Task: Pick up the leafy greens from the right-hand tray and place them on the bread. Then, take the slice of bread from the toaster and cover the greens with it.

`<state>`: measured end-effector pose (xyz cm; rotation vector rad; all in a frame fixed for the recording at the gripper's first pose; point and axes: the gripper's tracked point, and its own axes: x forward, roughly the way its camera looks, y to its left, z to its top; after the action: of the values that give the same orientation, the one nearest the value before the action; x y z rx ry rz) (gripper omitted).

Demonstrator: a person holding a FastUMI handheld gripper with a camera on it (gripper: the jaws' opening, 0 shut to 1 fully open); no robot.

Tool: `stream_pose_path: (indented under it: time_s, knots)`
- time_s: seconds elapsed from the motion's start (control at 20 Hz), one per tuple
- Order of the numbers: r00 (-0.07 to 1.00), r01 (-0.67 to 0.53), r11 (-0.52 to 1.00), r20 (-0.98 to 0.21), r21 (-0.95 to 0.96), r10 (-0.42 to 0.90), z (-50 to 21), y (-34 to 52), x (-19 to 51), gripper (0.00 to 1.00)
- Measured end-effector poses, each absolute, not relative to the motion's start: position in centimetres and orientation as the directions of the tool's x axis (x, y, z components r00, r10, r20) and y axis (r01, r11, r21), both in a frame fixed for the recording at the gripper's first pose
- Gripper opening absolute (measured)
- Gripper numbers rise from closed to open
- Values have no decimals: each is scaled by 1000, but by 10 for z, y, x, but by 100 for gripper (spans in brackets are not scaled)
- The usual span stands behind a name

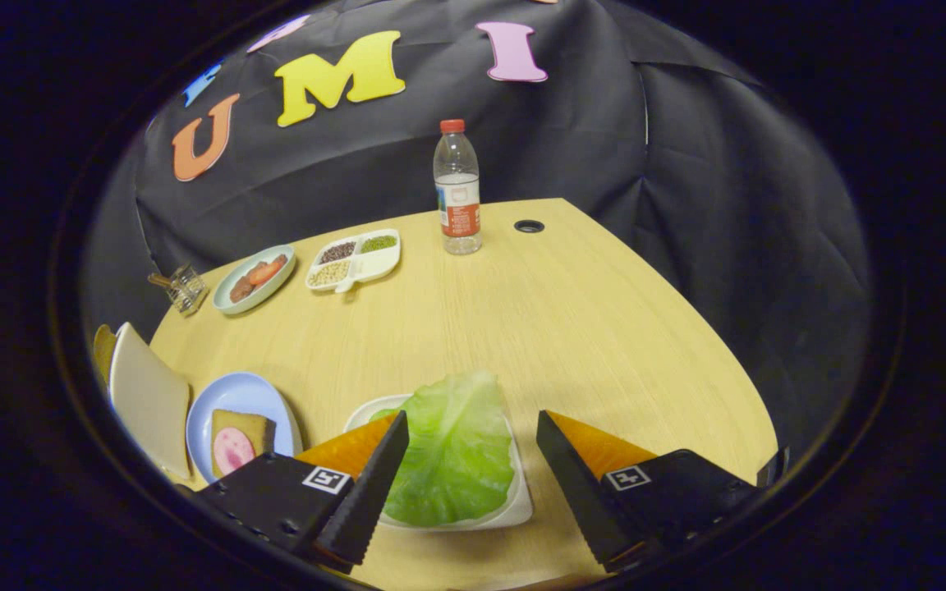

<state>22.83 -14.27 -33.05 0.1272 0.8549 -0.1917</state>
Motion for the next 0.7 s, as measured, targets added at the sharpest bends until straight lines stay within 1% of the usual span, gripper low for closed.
stream_pose_path:
  time_s: [0.1, 0.15, 0.25, 0.3, 0.4, 0.5, 0.55, 0.6, 0.7]
  knots:
    - [611, 218, 976, -783, 28, -114, -342, -145, 231, 96]
    - [599, 217, 975, -794, 39, -101, -349, -142, 233, 95]
    - [576, 221, 975, -811, 37, -100, -358, -142, 235, 85]
    - [568, 224, 974, -816, 21, -113, -360, -144, 236, 78]
    - [570, 220, 975, -812, 4, -125, -357, -143, 239, 76]
    - [554, 218, 976, -821, -16, -137, -360, -147, 240, 41]
    - [550, 214, 977, -823, -21, -138, -362, -146, 240, 37]
    - [546, 212, 977, -827, -19, -134, -362, -145, 240, 42]
    - [551, 216, 976, -823, -21, -140, -358, -147, 240, 42]
